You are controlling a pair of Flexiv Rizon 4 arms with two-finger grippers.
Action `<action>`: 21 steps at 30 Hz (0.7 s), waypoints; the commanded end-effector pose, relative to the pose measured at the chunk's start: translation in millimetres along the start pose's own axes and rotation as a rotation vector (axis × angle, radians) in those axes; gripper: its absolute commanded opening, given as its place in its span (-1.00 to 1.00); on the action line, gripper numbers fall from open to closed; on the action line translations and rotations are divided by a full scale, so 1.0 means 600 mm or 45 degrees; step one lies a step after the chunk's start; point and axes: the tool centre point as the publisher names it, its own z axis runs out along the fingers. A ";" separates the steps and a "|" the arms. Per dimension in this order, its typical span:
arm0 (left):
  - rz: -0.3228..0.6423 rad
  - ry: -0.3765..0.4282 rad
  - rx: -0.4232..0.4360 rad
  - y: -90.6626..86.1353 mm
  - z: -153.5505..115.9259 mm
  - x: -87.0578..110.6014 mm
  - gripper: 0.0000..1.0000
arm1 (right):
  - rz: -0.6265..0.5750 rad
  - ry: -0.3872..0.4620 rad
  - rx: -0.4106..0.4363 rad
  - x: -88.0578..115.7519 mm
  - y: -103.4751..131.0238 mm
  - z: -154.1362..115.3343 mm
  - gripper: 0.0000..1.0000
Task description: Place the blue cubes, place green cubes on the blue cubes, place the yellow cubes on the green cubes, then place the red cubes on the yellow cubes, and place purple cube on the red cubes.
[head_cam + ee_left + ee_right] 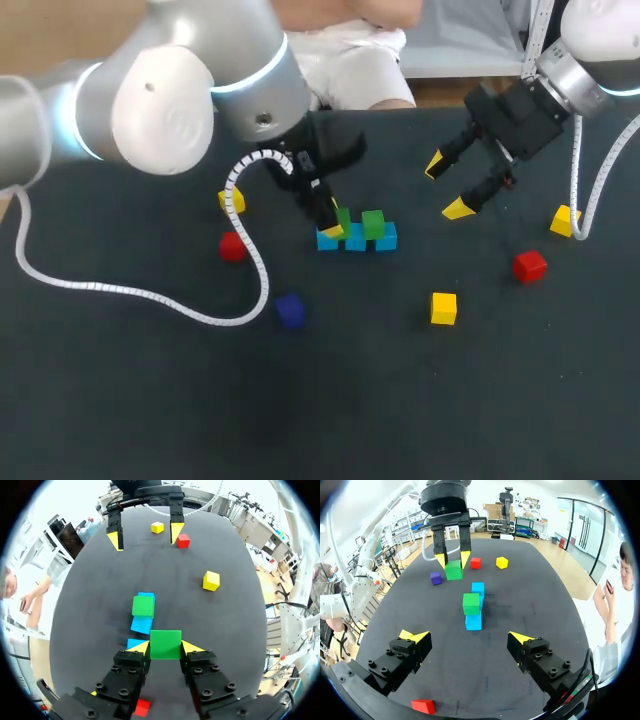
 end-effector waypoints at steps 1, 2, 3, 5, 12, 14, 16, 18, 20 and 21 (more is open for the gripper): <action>-0.001 0.023 0.063 0.019 0.007 -0.009 -1.00 | -0.001 -0.001 0.002 0.000 0.001 0.000 1.00; 0.000 0.030 0.073 0.019 0.007 -0.009 -1.00 | -0.001 -0.001 0.002 0.000 0.001 0.000 1.00; -0.001 0.031 0.076 0.019 0.007 -0.010 -1.00 | -0.001 -0.001 0.002 0.000 0.001 0.000 1.00; -0.002 0.033 0.076 0.019 0.007 -0.010 -1.00 | -0.001 -0.001 0.002 0.000 0.001 0.000 1.00; -0.010 0.036 0.081 0.022 0.012 -0.006 -1.00 | -0.001 -0.001 0.002 0.000 0.001 0.000 1.00; -0.009 0.037 0.074 0.023 0.015 -0.005 -1.00 | -0.001 -0.001 0.002 0.000 0.001 0.000 1.00; -0.009 0.035 0.073 0.023 0.017 -0.004 -1.00 | -0.001 -0.001 0.002 0.000 0.001 0.000 1.00; 0.002 0.036 0.051 0.024 0.019 -0.004 -1.00 | -0.001 -0.001 0.002 0.000 0.001 0.000 1.00; 0.009 0.030 0.035 0.024 0.021 -0.005 -1.00 | -0.001 -0.001 0.002 0.000 0.001 0.000 1.00; 0.021 0.030 0.015 0.023 0.022 -0.005 -1.00 | -0.001 -0.001 0.002 0.000 0.001 0.000 1.00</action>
